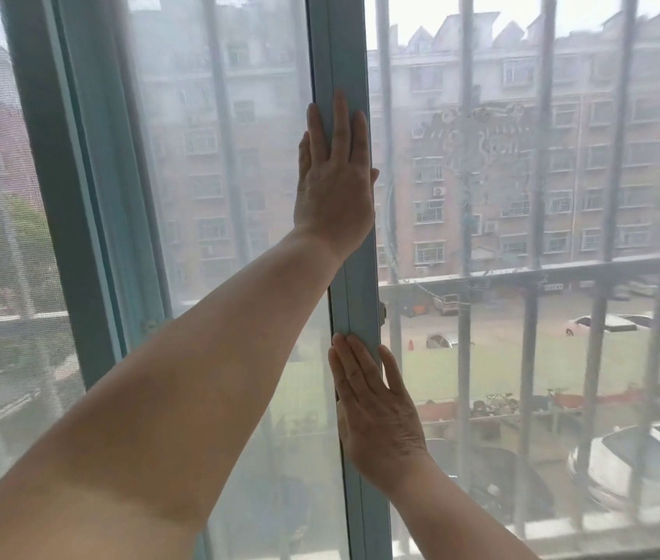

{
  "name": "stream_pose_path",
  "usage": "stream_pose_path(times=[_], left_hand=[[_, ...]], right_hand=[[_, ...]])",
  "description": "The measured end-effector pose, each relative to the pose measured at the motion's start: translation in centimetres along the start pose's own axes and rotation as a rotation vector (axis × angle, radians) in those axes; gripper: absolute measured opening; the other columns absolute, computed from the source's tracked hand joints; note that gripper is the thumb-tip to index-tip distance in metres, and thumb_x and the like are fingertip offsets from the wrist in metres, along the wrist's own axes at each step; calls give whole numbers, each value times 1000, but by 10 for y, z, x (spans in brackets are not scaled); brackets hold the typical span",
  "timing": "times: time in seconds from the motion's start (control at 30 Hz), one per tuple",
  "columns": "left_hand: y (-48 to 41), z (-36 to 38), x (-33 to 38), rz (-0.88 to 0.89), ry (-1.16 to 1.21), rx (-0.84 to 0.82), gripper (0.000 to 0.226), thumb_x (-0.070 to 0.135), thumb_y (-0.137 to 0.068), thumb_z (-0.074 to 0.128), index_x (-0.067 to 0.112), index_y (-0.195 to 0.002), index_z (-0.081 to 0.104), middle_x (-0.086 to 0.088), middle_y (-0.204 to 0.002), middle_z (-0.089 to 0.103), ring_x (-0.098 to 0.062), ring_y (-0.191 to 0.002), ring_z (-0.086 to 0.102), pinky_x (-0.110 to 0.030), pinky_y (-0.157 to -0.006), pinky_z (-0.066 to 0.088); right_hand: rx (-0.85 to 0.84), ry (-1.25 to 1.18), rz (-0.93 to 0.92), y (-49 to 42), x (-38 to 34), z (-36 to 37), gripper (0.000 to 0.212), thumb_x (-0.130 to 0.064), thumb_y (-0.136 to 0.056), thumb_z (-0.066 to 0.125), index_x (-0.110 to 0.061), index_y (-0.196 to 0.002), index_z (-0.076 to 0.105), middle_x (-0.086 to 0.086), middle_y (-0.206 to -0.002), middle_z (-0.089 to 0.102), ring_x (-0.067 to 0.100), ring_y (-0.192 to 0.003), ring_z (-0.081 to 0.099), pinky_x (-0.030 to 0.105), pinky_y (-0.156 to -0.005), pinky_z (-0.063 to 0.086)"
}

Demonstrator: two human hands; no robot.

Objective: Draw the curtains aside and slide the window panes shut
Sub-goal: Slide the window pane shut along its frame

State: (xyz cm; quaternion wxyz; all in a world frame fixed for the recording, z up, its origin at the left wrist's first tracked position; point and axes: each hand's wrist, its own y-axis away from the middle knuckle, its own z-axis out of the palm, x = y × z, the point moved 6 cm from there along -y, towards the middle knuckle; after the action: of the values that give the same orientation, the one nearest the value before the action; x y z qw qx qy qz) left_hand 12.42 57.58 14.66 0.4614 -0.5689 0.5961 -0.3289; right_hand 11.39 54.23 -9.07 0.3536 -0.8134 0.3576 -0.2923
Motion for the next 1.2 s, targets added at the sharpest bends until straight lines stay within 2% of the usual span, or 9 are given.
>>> stream_pose_path(times=[0.2,0.43,0.63,1.03,1.2], left_hand=[[-10,7,35,6,34,-11,58,23,-101,29,4,-148,2,-16,-155,-9,-42,-140,-10,-46,-116,4],[-22,16,80,30,71,-15,58,22,-101,28,4,-147,0,-17,-155,-11,-43,-139,-11,-48,-116,5],[-31,23,113,60,113,11,59,20,-100,31,4,-148,0,-17,-155,-12,-43,-139,-11,-48,-116,4],[-45,35,162,52,143,65,61,9,-96,34,0,-147,3,-21,-154,-9,-48,-138,-9,-52,-115,4],[-48,37,174,47,136,67,59,9,-97,32,-1,-147,3,-22,-154,-8,-49,-137,-9,-52,-115,2]], right_hand=[[-20,51,49,13,30,0,66,-19,-83,47,-3,-144,24,11,-153,19,26,-142,17,49,-110,19],[-49,100,157,28,64,-5,70,-17,-79,49,-2,-143,26,11,-153,21,27,-141,18,48,-109,18],[-83,179,224,40,95,-8,66,-19,-84,37,-3,-145,18,11,-155,14,26,-142,13,49,-111,11],[-109,231,284,56,141,-4,64,-23,-87,25,-6,-148,10,8,-157,4,25,-144,4,48,-112,9],[-92,208,287,60,153,-6,65,-22,-86,29,-6,-147,12,8,-157,6,24,-144,6,47,-111,13]])
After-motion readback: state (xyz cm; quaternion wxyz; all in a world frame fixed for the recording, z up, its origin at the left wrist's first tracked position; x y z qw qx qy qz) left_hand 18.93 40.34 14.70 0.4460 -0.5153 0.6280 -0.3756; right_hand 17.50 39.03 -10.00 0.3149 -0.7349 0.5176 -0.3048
